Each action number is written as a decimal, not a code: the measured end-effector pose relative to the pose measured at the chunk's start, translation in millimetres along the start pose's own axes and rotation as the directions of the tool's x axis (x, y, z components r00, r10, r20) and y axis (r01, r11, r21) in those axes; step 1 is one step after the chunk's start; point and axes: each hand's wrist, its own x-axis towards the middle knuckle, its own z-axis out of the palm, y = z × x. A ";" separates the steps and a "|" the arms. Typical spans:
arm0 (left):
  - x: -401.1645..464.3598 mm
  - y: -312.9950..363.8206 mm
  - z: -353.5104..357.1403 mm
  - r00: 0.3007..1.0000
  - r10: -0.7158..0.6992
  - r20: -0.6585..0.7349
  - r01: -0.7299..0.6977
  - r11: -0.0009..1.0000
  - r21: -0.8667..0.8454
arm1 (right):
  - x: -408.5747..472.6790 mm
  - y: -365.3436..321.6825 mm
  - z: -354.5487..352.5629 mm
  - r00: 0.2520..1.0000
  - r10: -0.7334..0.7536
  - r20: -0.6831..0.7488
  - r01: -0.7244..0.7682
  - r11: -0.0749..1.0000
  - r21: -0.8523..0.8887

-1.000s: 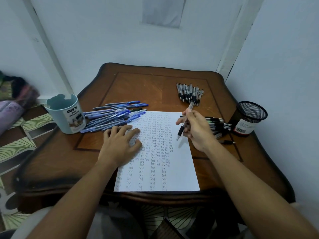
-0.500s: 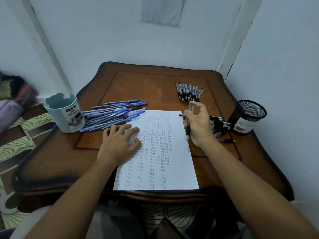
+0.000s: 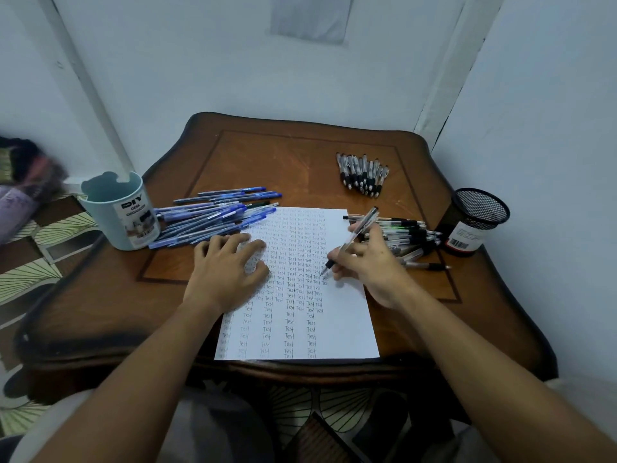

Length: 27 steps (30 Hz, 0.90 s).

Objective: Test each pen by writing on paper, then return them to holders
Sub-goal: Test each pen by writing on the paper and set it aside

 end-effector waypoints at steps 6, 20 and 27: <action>-0.1 0.3 -0.2 1.000 0.000 0.004 0.000 1.000 0.009 | -11.1 24.0 -4.1 0.997 -0.052 0.056 0.052 0.999 -0.006; 0.6 0.2 1.0 1.000 0.002 0.006 -0.002 1.000 0.010 | -17.8 38.4 -1.5 0.989 -0.148 0.019 0.149 0.974 -0.172; -1.0 0.7 0.4 1.000 0.003 0.001 -0.003 1.000 0.008 | -15.9 41.9 -1.5 0.990 -0.138 0.009 0.137 0.967 -0.214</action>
